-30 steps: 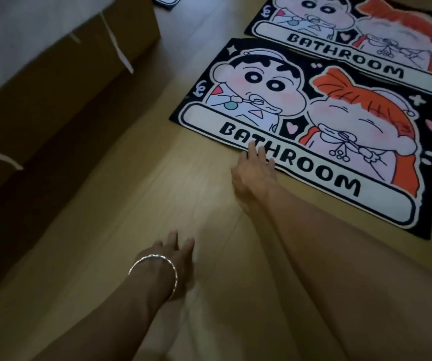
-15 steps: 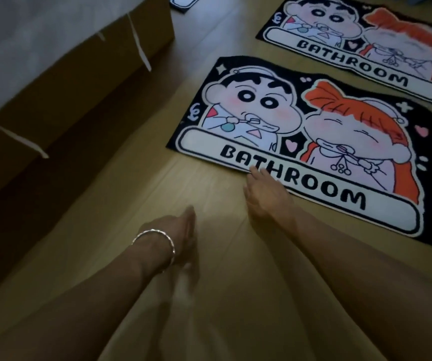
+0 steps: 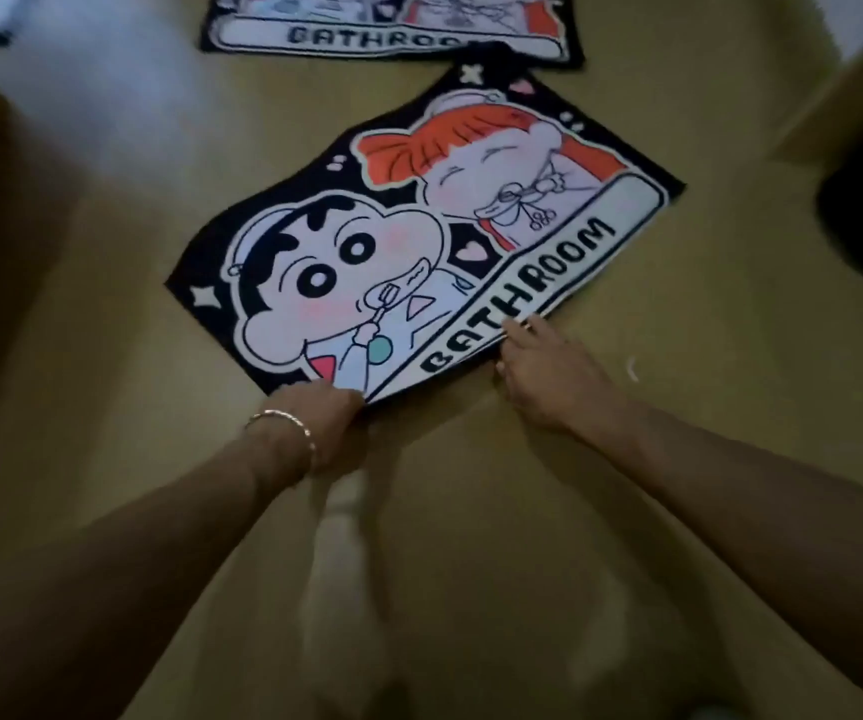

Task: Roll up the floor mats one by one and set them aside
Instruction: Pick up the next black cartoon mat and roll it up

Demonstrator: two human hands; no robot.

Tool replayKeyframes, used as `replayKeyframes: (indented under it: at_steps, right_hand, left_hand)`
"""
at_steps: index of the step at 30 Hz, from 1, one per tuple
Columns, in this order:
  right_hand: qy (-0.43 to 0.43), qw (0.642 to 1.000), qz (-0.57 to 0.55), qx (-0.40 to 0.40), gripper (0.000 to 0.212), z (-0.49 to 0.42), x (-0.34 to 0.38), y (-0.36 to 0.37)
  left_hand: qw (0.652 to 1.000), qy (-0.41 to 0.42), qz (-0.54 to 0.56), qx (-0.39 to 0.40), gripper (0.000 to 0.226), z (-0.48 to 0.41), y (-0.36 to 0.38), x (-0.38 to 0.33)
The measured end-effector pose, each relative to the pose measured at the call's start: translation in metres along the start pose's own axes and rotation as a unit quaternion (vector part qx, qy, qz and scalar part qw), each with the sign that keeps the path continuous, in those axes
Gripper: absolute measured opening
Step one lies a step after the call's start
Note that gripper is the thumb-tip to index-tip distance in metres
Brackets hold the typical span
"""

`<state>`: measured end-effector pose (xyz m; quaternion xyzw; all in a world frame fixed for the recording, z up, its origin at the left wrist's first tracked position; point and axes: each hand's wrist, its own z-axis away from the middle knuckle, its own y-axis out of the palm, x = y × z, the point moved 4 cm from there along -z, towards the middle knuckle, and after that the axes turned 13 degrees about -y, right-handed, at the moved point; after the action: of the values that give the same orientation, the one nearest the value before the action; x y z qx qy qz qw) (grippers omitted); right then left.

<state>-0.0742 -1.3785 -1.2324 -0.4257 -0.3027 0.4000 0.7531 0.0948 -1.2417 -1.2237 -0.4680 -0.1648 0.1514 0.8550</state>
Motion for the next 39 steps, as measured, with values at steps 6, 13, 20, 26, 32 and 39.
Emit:
replayKeyframes:
  at_steps: [6, 13, 20, 26, 32, 39]
  right_hand:
    - [0.056, 0.988, -0.078, 0.118, 0.037, 0.008, -0.029, 0.020]
    - [0.085, 0.978, -0.187, 0.022, 0.040, -0.017, -0.033, -0.022]
    - [0.060, 0.940, -0.329, -0.071, 0.022, -0.017, -0.046, -0.004]
    - [0.059, 0.967, -0.232, -0.089, 0.042, -0.015, -0.065, 0.009]
    - [0.073, 0.997, -0.016, -0.005, 0.092, 0.010, -0.028, 0.011]
    - [-0.156, 0.979, -0.038, 0.127, 0.046, 0.020, 0.042, 0.014]
  left_hand:
    - [0.985, 0.090, 0.092, 0.111, 0.032, 0.038, 0.005, -0.099]
    - [0.951, 0.085, 0.258, 0.147, 0.041, 0.053, 0.009, -0.128]
    - [0.943, 0.106, 0.279, 0.147, 0.073, 0.061, 0.022, -0.173]
    - [0.973, 0.107, 0.202, 0.034, 0.080, 0.064, 0.043, -0.173]
    - [0.979, 0.100, 0.174, 0.040, 0.079, 0.064, 0.042, -0.179]
    - [0.991, 0.123, 0.024, 0.033, 0.076, 0.075, 0.065, -0.166]
